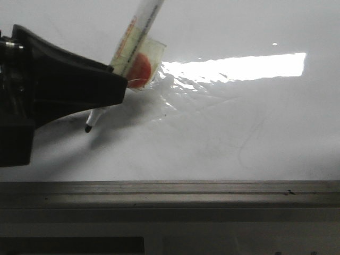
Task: Write number 8 on whiteboard
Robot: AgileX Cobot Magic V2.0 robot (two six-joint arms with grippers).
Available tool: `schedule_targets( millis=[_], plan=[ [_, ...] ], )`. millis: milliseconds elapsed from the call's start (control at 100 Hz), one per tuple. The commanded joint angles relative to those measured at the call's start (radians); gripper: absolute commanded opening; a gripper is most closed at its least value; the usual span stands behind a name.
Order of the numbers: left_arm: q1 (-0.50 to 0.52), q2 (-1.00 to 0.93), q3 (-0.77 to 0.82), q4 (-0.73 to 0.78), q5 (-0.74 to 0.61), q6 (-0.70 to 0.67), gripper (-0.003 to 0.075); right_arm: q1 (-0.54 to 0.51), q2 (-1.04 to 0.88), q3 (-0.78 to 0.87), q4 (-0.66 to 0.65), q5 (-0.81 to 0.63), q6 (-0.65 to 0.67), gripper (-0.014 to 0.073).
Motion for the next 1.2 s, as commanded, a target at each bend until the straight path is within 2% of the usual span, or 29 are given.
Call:
schedule_targets(
  millis=[0,70,140,410,640,740,960,1030,1130,1190],
  plan=[
    [0.001,-0.012,-0.053,0.116,-0.059,-0.008,-0.002,0.055,0.081,-0.086,-0.001,-0.084,-0.019,0.02],
    [0.001,-0.012,-0.061,0.242,-0.082,-0.008,-0.002,0.095,0.138,-0.132,0.011,-0.089,-0.019,0.0358],
    [0.001,-0.012,-0.061,0.295,-0.106,-0.008,-0.002,0.129,0.19,-0.174,0.022,-0.093,-0.019,0.0435],
    [0.001,-0.012,-0.061,0.3,-0.13,-0.008,-0.002,0.249,0.35,-0.262,0.04,-0.123,-0.019,0.0437],
    [0.001,-0.012,-0.061,0.301,-0.13,-0.008,-0.002,0.28,0.455,-0.302,0.069,-0.196,-0.017,0.0435],
    [0.001,-0.012,-0.061,0.301,-0.13,-0.008,-0.002,0.278,0.486,-0.308,0.069,-0.243,-0.017,0.0365],
    [0.001,-0.012,-0.061,0.301,-0.13,-0.008,-0.001,0.278,0.531,-0.318,0.081,-0.208,-0.017,0.0017],
    [0.001,-0.012,-0.061,0.301,-0.128,-0.01,0.006,0.278,0.532,-0.318,0.081,-0.208,-0.017,-0.0071],
    [0.001,-0.012,-0.061,0.301,-0.132,-0.021,0.0218,0.278,0.532,-0.318,0.083,-0.208,-0.017,-0.0069],
    [0.001,-0.012,-0.061,0.301,-0.125,-0.023,0.0278,0.278,0.532,-0.318,0.083,-0.208,-0.017,-0.0069]
  ],
)
